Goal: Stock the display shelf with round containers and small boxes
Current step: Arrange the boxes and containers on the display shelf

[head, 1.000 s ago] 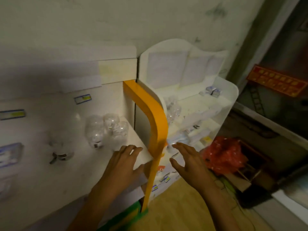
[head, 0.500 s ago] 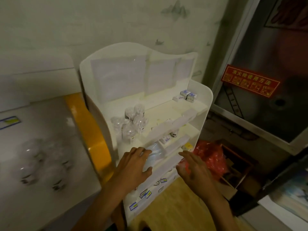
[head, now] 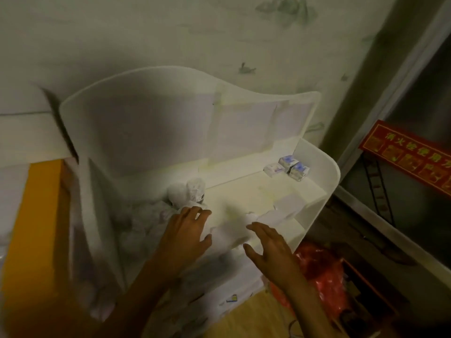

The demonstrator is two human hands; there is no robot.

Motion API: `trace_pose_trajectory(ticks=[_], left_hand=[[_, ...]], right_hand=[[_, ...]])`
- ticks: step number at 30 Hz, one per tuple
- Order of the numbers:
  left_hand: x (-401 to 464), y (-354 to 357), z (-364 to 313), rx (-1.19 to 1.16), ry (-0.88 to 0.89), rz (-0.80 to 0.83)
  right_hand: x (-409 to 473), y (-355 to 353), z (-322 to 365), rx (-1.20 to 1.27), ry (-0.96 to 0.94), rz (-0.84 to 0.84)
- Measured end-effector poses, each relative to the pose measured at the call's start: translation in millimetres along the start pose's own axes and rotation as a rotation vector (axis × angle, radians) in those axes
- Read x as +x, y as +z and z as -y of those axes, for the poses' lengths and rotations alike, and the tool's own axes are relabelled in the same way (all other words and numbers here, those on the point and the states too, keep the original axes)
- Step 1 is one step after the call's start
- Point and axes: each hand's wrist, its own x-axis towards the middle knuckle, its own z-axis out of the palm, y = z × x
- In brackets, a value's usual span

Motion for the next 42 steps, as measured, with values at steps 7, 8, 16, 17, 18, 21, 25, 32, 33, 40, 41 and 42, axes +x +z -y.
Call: trace_pose_trajectory(ticks=[7,8,16,17,18,21,25,32,33,40,41,42], left_hand=[[27.0,14.5,29.4,0.11,-0.179,-0.058],[28.4,17.7,31.9,0.138,-0.203,-0.062],[37.4,49.6,28.3,0.235,-0.449,-0.06],[37.2,54.1,26.4,0.258,-0.46,-0.081],[37.3,58.2,24.5,0.285,-0.472,-0.108],[38.8,69.0,16.4,0.335,-0.538,-0.156],[41.4,77.9,8.2,0.378,-0.59,-0.187],[48.6,88.9,-2.0,0.225,-0.612,-0.214],[49.1,91.1,-3.2,0.191,-0.603,-0.218],[51.7,109.0,-8.8,-0.119,-0.676,-0.342],[51.1,110.9,-9.8,-0.154,-0.688,-0.361],[50.0,112.6,-10.4,-0.179,-0.694,-0.377]], right_hand=[[94.6,27.6,-24.3,0.036,-0.164,0.077],[106.1,32.1,-26.5,0.042,-0.198,0.095],[184.6,71.1,-32.1,0.09,-0.488,0.291],[188.4,79.0,-30.2,0.105,-0.524,0.328],[190.9,87.0,-28.7,0.111,-0.557,0.361],[192.4,110.2,-27.2,0.087,-0.609,0.384],[192.5,124.7,-30.4,0.084,-0.623,0.323],[206.1,120.1,-55.4,0.137,-0.691,0.248],[208.3,117.6,-60.9,0.133,-0.675,0.262],[213.8,120.0,-76.7,0.157,-0.606,0.354],[214.0,119.5,-77.8,0.179,-0.594,0.366],[214.8,118.1,-79.5,0.212,-0.58,0.379]])
